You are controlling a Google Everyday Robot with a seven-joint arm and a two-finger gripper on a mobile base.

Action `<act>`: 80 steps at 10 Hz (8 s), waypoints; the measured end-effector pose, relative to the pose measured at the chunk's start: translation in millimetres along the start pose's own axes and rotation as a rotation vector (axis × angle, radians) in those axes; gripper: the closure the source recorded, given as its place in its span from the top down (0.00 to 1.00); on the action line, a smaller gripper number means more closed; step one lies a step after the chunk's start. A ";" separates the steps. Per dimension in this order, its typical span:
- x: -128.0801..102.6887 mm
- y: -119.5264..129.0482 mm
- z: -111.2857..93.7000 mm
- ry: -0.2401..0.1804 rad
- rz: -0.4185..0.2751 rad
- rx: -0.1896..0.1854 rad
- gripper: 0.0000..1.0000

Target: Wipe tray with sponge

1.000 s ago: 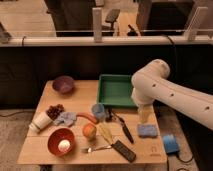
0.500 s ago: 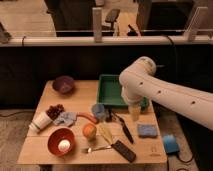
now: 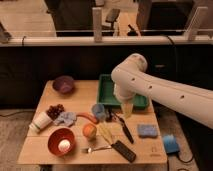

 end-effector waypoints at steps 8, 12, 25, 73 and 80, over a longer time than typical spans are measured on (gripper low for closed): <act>-37.4 -31.5 2.5 -0.040 -0.057 0.028 0.80; -55.6 -44.5 4.4 -0.056 -0.080 0.047 0.80; -62.1 -55.1 6.7 -0.105 -0.079 0.054 0.80; 129.3 128.5 150.9 -0.105 0.296 -0.124 0.80; 136.0 151.2 180.0 -0.089 0.321 -0.136 0.80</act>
